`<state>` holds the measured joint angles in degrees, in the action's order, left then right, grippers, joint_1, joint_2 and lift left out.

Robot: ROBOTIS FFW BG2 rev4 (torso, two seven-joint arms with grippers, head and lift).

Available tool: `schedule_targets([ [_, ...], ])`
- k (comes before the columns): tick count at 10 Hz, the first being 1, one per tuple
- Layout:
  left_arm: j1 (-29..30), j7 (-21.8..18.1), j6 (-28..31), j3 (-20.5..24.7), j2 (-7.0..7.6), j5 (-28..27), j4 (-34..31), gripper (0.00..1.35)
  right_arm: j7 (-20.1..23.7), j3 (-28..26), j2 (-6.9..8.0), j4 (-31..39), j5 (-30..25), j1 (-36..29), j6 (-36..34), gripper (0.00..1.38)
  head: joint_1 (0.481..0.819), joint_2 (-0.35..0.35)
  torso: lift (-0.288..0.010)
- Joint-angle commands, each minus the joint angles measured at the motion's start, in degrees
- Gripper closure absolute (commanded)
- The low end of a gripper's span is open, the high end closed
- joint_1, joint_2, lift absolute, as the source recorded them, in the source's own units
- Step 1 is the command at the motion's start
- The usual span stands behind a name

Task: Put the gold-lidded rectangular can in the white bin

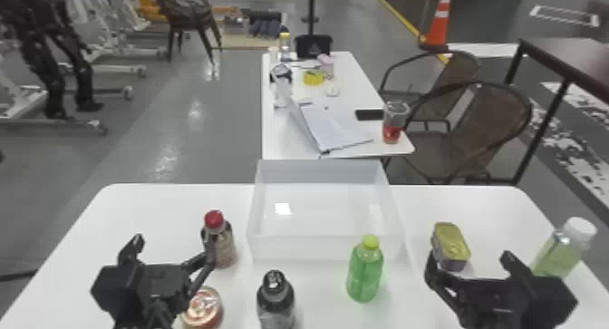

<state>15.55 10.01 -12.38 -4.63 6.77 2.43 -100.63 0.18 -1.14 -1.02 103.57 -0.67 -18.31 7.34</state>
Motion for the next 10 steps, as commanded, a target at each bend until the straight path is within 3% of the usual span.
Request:
schedule_targets([
  [1,0.0,0.0,-0.5,0.1,0.00,0.0,0.0,0.10,0.0,0.0,-0.03,0.0,0.2,0.0,0.1,0.00,0.549,0.000,-0.100],
  [10,-0.3,-1.7,0.5,0.1,-0.18,0.8,0.0,0.10,3.8,-1.7,-0.30,-3.2,1.6,-0.1,2.8,0.00,0.549,0.000,-0.100],
])
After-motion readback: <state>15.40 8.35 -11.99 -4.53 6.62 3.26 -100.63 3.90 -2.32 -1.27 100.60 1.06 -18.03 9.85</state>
